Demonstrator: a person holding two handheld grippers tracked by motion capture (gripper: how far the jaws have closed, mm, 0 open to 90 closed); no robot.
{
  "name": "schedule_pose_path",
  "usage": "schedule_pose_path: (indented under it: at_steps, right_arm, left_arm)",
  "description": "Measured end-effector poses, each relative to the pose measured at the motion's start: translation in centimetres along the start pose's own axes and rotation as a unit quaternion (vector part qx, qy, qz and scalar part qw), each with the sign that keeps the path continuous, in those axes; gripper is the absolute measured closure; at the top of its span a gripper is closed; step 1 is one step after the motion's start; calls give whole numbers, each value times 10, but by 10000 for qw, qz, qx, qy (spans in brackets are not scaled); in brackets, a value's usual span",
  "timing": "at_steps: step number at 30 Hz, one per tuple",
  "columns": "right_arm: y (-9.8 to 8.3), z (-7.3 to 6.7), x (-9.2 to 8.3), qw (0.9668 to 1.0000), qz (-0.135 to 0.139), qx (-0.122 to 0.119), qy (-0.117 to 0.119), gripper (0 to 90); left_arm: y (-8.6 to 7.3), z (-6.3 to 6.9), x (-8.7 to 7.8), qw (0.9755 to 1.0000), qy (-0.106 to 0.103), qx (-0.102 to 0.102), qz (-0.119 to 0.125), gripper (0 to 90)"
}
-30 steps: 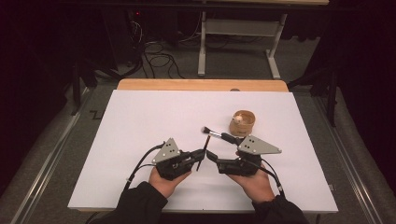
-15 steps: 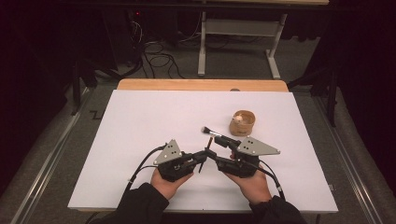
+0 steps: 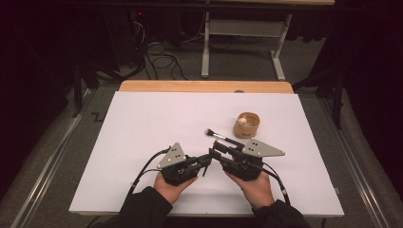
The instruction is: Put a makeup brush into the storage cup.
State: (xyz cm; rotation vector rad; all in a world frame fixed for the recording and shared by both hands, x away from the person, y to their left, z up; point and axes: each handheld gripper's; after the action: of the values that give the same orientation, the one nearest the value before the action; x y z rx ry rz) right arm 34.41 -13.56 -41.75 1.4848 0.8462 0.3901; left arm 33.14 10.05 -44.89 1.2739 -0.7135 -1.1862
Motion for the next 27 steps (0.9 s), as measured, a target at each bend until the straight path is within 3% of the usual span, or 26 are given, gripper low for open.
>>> schedule_pose_path:
  at_steps: [27]
  right_arm:
    - [-2,1,1,9995,-34,264,193,844]
  left_arm:
    - [0,1,0,10000,-22,28,4,836]
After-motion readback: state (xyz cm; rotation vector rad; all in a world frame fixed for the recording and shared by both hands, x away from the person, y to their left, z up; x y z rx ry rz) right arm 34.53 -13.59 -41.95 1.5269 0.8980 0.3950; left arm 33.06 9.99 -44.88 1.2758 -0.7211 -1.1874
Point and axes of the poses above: each handheld gripper's, and its own axes: x roughly forward along the jaws, y roughly out of its top, z roughly to its right, and after that the axes turned 12 degrees about -y, right-handed
